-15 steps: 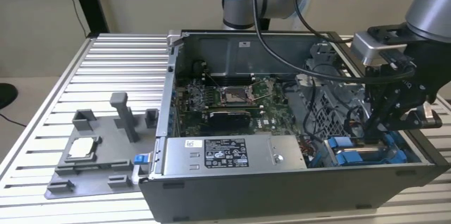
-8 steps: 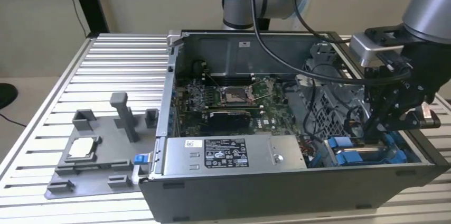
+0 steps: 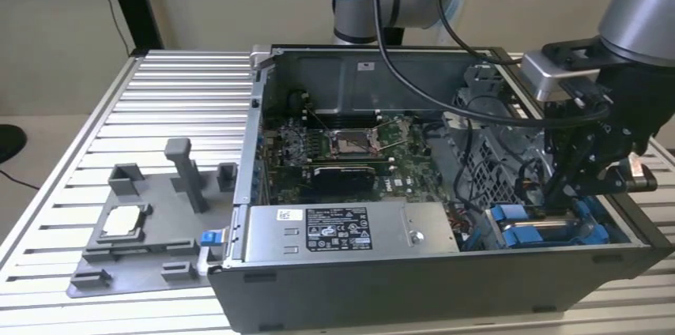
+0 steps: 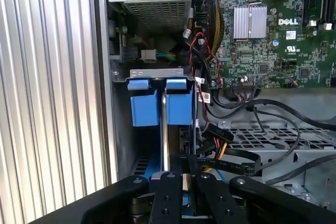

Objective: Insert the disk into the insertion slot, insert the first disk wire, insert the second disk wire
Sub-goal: 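Insert the second disk wire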

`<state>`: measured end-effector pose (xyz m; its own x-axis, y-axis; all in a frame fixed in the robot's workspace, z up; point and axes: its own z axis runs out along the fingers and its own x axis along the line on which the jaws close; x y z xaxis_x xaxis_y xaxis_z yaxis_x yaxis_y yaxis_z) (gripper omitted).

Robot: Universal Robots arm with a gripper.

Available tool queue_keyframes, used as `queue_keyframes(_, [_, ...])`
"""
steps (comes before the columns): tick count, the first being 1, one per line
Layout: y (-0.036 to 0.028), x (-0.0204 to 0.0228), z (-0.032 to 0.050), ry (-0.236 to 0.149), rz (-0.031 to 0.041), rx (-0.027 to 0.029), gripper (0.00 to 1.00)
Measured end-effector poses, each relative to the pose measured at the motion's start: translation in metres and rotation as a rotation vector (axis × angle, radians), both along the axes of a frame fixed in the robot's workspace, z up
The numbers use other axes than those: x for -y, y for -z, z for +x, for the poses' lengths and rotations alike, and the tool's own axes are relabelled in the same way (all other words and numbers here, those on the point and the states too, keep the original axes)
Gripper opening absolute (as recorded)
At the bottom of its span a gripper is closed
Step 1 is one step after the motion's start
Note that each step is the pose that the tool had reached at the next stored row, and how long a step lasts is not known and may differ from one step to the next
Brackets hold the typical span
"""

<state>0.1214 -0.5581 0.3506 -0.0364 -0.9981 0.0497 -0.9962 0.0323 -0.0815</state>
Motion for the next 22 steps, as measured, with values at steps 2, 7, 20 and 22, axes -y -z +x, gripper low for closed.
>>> queue_keyframes(2, [0.0005,-0.0005,-0.0001,0.000,0.0002,0.0044,0.00])
queue_keyframes(7, [0.0010,-0.0010,-0.0011,0.000,0.0000,0.0095,0.00])
queue_keyframes(20, [0.0064,-0.0027,-0.0044,0.000,0.0000,0.0268,0.00])
queue_keyframes(22, [0.0074,-0.0030,-0.0052,0.000,0.0001,0.0294,0.00])
